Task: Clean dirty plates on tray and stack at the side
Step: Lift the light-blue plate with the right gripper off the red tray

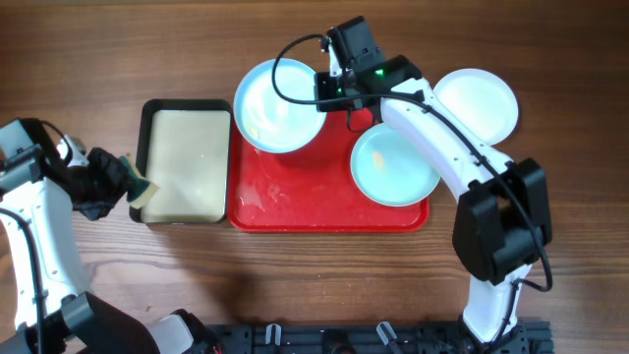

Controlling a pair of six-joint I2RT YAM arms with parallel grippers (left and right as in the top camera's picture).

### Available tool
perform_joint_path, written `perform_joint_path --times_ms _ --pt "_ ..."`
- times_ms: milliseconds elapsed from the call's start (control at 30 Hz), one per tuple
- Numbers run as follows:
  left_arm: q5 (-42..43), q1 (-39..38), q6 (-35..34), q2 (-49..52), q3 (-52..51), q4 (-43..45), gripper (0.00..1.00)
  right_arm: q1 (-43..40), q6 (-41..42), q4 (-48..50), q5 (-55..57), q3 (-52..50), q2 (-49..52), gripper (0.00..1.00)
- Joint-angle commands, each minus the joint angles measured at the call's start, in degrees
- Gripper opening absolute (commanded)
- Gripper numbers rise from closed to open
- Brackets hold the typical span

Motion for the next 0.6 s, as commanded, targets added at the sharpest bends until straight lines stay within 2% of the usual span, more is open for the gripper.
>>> perform_joint_path --times_ms 0,233,433,567 --pt "0.28 -1.81 1.31 -1.07 -1.2 0.09 0.04 4.74 1.27 2.54 4.2 0.98 -0.83 0.04" --pt "-0.59 -3.28 1.33 -1.07 -2.19 -0.09 0.04 13.86 0.9 9.64 19.04 0.92 -0.28 0.04" --pt "-2.34 -3.26 1.31 -1.07 -4.44 0.39 0.04 20.48 -8.24 19.23 28.59 0.92 2.29 0.04" --pt "-2.45 -3.28 1.27 -1.07 -4.48 0.33 0.04 22.27 -15.54 24.26 30.64 0.92 3.41 0.04"
